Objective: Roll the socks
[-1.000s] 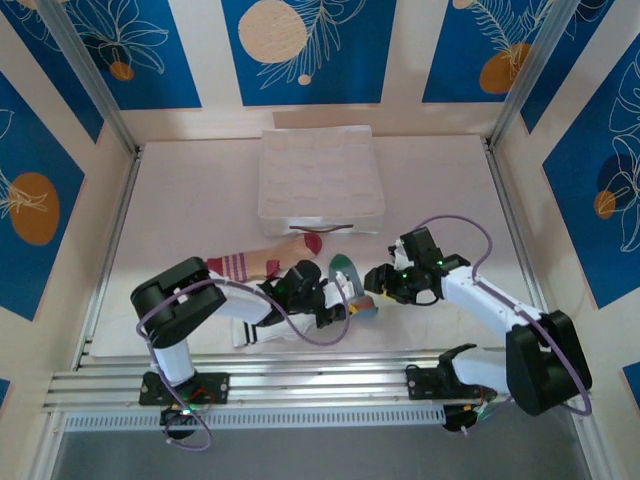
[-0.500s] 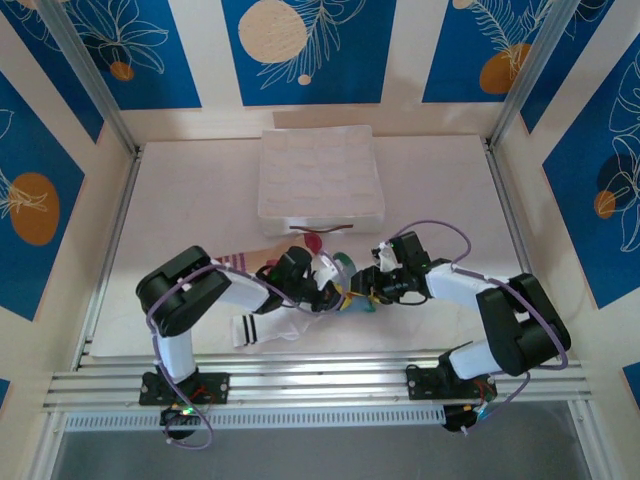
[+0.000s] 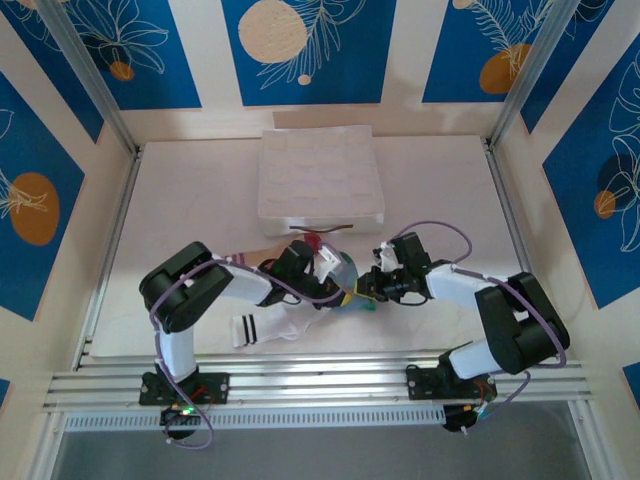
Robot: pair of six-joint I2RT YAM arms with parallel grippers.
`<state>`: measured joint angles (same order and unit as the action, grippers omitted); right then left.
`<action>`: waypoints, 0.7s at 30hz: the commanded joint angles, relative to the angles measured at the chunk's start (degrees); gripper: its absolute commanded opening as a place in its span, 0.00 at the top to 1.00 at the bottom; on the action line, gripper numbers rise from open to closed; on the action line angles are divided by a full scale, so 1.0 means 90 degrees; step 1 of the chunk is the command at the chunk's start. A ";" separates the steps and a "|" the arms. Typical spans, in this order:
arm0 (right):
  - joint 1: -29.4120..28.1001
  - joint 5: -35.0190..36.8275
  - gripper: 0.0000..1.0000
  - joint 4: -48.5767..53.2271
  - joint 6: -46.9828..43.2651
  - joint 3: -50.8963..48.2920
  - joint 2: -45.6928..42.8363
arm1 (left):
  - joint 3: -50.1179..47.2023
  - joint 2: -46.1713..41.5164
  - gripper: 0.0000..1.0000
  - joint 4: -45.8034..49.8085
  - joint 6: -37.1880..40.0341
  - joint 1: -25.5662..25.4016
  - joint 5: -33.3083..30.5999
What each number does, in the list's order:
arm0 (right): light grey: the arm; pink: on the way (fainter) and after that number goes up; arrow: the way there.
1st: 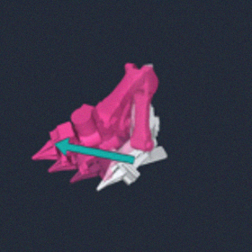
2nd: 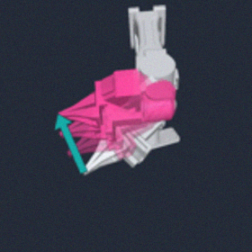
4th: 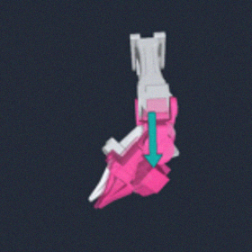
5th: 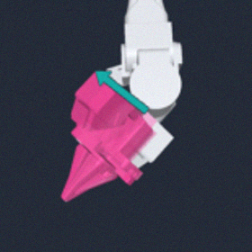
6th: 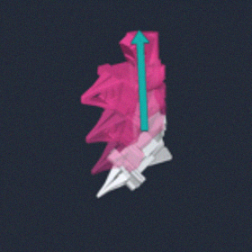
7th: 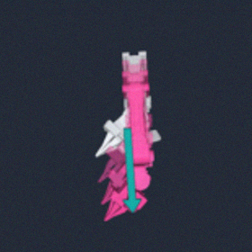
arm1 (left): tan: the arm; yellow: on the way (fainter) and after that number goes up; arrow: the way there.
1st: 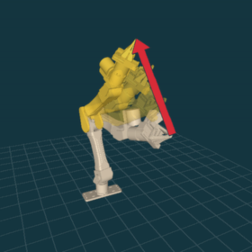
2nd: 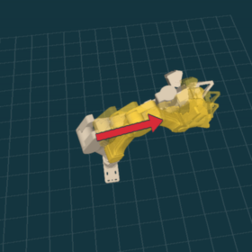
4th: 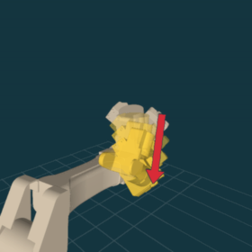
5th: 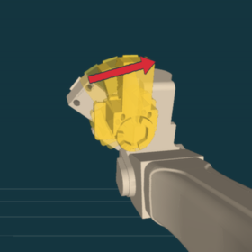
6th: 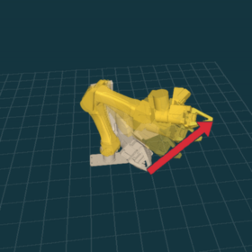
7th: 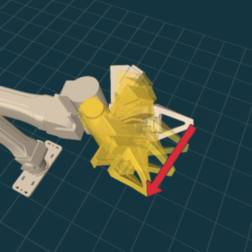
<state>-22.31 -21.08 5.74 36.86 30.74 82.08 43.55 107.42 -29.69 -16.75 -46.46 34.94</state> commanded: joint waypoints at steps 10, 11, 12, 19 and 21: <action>-0.0099 0.0880 0.92 0.2129 -0.0014 0.0691 0.0622 | -0.0619 -0.1745 0.58 0.0652 0.2988 0.0101 -0.0539; -0.0102 0.0863 0.93 0.2108 0.0013 0.0686 0.0636 | -0.0620 -0.1955 0.57 0.0721 0.3217 0.0094 -0.0629; -0.0107 0.0858 0.93 0.2097 0.0038 0.0684 0.0645 | -0.0637 -0.2106 0.56 0.0779 0.3430 0.0094 -0.0710; -0.0116 0.0859 0.93 0.2236 0.0055 0.0794 0.0635 | -0.0396 -0.2405 0.56 0.1853 0.5827 -0.0847 -0.2403; -0.0103 0.0843 0.93 0.2286 0.0035 0.0850 0.0659 | -0.0477 -0.2322 0.55 0.1680 0.6203 -0.1139 -0.2894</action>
<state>-23.29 -17.19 19.42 37.15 38.63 85.91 39.00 85.47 -18.39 27.00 -53.32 17.74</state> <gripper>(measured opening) 0.091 0.444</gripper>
